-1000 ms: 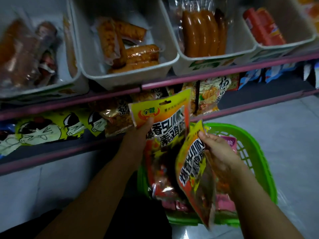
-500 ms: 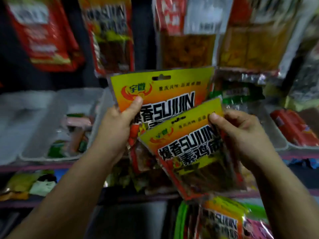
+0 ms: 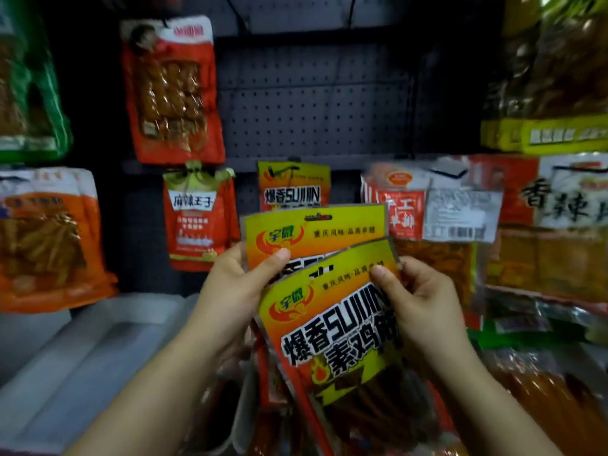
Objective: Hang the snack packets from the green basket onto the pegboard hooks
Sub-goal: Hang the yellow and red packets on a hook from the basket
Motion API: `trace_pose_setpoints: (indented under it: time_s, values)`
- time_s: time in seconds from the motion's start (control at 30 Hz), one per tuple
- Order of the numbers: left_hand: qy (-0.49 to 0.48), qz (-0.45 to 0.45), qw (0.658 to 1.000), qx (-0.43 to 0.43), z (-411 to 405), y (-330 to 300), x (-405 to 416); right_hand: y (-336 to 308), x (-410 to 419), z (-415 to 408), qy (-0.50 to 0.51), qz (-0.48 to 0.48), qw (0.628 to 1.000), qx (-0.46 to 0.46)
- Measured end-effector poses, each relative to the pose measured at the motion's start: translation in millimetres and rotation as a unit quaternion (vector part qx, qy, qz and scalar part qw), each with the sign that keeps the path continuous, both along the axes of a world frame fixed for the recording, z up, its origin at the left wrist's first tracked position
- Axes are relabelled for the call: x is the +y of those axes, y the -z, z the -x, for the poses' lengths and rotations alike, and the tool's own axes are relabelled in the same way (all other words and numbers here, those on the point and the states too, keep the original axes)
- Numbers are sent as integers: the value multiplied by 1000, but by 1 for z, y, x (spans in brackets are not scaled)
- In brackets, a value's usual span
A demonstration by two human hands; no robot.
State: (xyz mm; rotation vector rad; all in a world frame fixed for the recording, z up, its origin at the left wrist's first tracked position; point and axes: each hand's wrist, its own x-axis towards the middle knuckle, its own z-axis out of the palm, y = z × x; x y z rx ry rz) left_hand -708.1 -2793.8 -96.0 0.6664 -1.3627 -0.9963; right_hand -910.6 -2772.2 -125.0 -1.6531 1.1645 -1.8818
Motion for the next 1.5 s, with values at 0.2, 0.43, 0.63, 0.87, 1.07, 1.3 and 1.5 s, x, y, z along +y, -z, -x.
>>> trace_pose_setpoints:
  time_s: [0.2, 0.43, 0.63, 0.87, 1.07, 1.3, 1.5]
  values:
    - [-35, 46, 998, 0, -19, -37, -30, -26, -14, -27, 11, 43, 999, 28]
    - [-85, 105, 991, 19, -31, -62, -60, -46, -27, -48, 19, 76, 996, 37]
    - [-98, 105, 990, 8, -35, -58, -79, -43, -44, -52, 38, 42, 997, 42]
    - [-82, 76, 994, -16, -37, -46, -93, -31, -54, -54, 52, 46, 996, 47]
    - [-71, 68, 995, -30, -33, -49, -113, -34, -71, -52, 61, 8, 998, 32]
    - [-60, 25, 997, -41, -27, -52, -164, -47, -111, -52, 103, -45, 993, 26]
    - [-66, 14, 996, -53, -25, -52, -211, -53, -157, -53, 137, -84, 987, 15]
